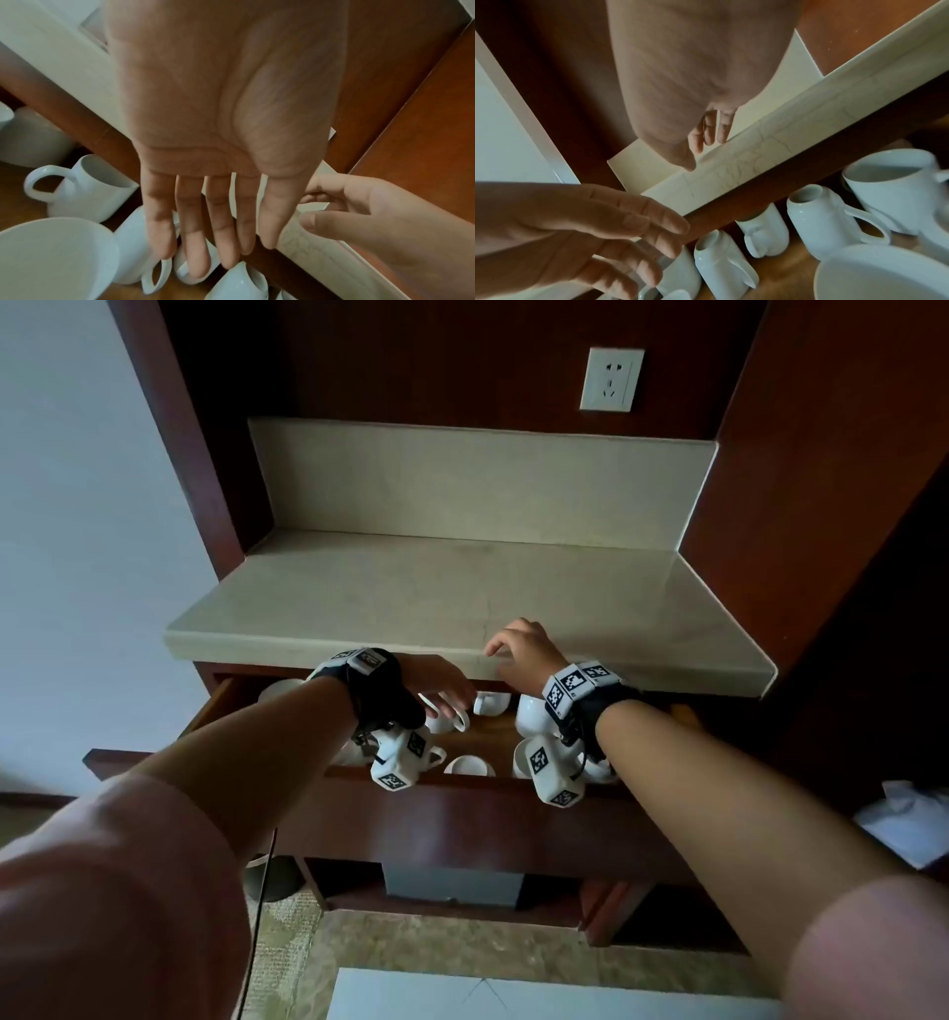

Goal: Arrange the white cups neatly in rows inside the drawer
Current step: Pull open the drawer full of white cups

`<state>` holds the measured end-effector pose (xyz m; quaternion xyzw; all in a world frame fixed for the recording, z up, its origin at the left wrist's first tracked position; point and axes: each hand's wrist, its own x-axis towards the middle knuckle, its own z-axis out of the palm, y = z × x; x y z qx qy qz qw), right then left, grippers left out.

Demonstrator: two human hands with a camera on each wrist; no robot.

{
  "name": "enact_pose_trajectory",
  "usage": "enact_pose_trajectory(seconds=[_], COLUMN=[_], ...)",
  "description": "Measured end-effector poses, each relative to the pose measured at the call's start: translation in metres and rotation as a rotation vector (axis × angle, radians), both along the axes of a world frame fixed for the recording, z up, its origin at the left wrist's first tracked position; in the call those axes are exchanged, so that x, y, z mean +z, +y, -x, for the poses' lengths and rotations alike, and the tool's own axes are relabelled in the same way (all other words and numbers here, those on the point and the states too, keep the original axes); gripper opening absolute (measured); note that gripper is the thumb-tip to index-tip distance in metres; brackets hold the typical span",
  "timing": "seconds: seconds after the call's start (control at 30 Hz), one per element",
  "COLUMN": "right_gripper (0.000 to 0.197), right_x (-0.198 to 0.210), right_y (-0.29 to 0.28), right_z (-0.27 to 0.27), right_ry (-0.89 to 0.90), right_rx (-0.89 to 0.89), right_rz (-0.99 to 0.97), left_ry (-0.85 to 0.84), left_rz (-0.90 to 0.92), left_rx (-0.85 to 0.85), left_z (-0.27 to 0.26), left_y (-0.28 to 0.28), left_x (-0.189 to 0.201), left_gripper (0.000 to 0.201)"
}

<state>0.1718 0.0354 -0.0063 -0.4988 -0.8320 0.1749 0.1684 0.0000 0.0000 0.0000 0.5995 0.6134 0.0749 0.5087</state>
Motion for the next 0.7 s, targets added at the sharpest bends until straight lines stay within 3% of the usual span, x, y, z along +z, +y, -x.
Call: enact_pose_trajectory(seconds=[0.3,0.53,0.7], right_gripper=[0.017,0.018,0.032], right_x=[-0.024,-0.029,-0.024], right_y=[-0.055,-0.093,-0.115], right_z=[0.01,0.019,0.023], right_ry=[-0.074,-0.143,-0.274], right_rx=[-0.118,-0.198,-0.214], right_rz=[0.032,0.209,0.405], left_ry=[0.033,-0.007,-0.018], left_rz=[0.0,0.077,-0.045], left_rx=[-0.153,-0.239,-0.267], left_z=[0.015,0.018,0.021], left_y=[-0.027,-0.041,-0.043], left_x=[-0.019,-0.039,-0.054], left_gripper=[0.03,0.008,0.025])
